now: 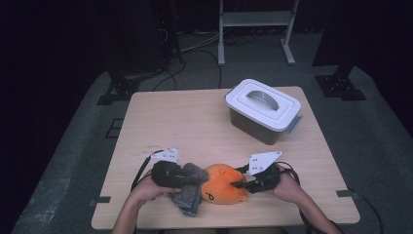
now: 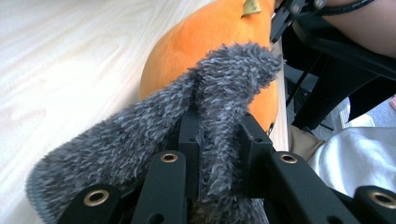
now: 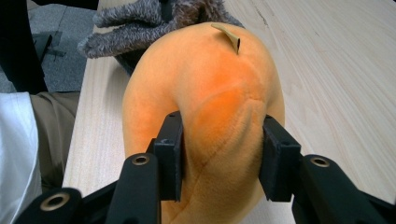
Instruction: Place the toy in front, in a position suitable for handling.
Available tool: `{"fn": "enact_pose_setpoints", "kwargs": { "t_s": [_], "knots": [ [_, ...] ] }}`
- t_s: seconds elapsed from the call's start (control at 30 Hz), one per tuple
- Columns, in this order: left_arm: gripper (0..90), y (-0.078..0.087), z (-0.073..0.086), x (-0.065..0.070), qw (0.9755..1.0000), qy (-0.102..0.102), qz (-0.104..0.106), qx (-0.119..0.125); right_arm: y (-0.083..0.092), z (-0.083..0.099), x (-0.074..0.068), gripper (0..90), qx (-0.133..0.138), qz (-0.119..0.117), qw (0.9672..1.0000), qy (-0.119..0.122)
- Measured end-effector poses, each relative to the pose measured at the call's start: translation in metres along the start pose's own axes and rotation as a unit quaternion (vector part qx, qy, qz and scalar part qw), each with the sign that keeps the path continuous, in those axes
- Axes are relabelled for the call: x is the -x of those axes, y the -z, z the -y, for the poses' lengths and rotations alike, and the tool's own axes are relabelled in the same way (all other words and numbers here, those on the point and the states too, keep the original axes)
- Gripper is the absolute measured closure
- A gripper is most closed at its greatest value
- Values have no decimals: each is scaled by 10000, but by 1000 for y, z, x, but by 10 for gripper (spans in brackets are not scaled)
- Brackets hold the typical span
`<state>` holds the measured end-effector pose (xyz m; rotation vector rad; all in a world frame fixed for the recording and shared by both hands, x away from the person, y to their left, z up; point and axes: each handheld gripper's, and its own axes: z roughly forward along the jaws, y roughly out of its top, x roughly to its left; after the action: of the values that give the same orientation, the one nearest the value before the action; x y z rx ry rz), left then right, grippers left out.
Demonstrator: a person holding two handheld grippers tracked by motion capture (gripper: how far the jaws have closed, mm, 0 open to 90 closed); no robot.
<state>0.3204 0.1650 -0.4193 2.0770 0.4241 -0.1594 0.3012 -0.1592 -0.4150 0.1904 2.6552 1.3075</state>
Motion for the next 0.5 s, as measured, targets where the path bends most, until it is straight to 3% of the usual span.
{"fn": "enact_pose_setpoints", "kwargs": {
  "t_s": [0.17,0.27,0.33,0.5],
  "knots": [
    [746,1,-17,10,9993,-198,79,310,-2,-6,-6,566,37,29,9998,218],
    [746,-3,-26,17,9989,-349,70,292,-5,-11,-12,555,20,30,9992,410],
    [745,-6,-25,18,9991,-378,38,179,-5,-11,-12,502,27,-12,9996,298],
    [745,-6,-14,11,9997,-186,73,114,-2,-6,-3,364,155,-148,9996,-177]
  ]
}}
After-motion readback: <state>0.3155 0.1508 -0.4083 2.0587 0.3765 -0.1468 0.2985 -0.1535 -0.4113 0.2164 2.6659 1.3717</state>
